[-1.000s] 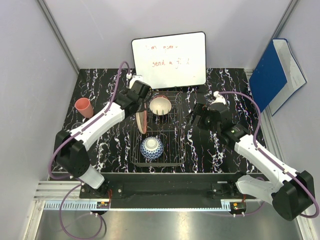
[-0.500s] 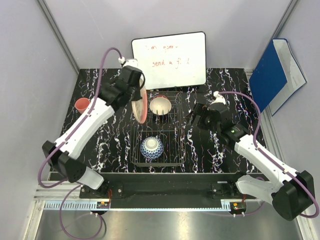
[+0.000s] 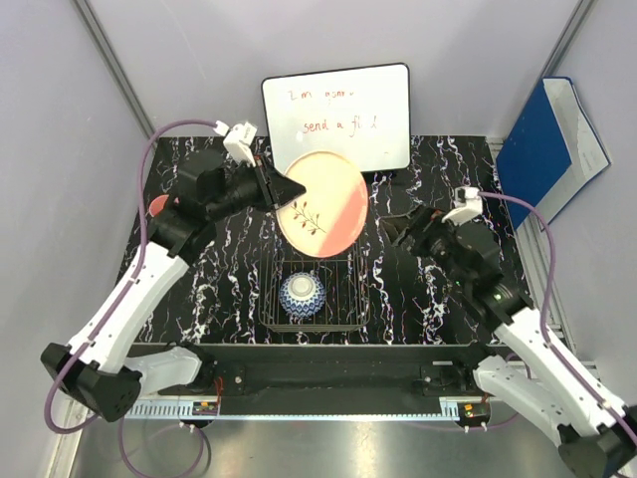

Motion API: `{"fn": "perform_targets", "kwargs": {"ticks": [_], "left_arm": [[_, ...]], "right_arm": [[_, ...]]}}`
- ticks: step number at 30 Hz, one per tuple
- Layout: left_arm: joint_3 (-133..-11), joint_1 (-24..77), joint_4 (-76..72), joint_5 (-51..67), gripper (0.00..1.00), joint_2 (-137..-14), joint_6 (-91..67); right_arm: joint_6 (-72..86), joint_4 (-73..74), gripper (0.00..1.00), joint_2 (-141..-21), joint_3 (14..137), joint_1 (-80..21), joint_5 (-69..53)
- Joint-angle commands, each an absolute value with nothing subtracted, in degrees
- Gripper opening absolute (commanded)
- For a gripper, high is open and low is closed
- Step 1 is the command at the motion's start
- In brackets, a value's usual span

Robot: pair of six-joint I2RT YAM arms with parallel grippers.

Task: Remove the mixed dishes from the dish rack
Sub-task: Pick up the plate from the dish rack.

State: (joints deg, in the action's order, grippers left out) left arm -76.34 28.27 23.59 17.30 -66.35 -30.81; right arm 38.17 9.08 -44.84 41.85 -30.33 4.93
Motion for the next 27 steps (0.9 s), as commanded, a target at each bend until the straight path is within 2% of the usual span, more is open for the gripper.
{"fn": "perform_targets", "kwargs": {"ticks": [1,5,11,22,24,26,27], "left_arm": [[-67.27,21.81,-12.79,40.94,0.00,-64.95,-51.38],[-61.36,20.22,-31.93,44.12,0.00,-66.00,-64.91],[-57.66,20.39,-48.49,45.88,0.00,-69.43,-76.89],[-55.55,24.96,-47.20,45.88,0.00,-69.96,-74.54],[-55.46,26.01,-46.15,45.97,0.00,-70.40,-73.92],[-55.46,26.45,-44.57,45.97,0.00,-70.58,-72.69],[-55.63,26.54,-44.13,46.05,0.00,-70.58,-72.34]], "right_arm": [[39.11,0.89,1.00,-37.73,40.79,-30.24,1.94],[41.47,-3.95,1.00,-34.10,38.94,-30.23,-2.43],[44.82,-9.84,0.99,-37.17,37.27,-30.23,-8.08],[46.40,-20.29,0.97,-48.85,40.86,-30.24,-12.48],[46.49,-21.09,0.79,-50.53,41.57,-30.23,-13.71],[46.76,-21.88,0.54,-52.11,42.19,-30.32,-14.59],[46.76,-21.80,0.31,-52.21,42.19,-30.32,-14.68]]}}
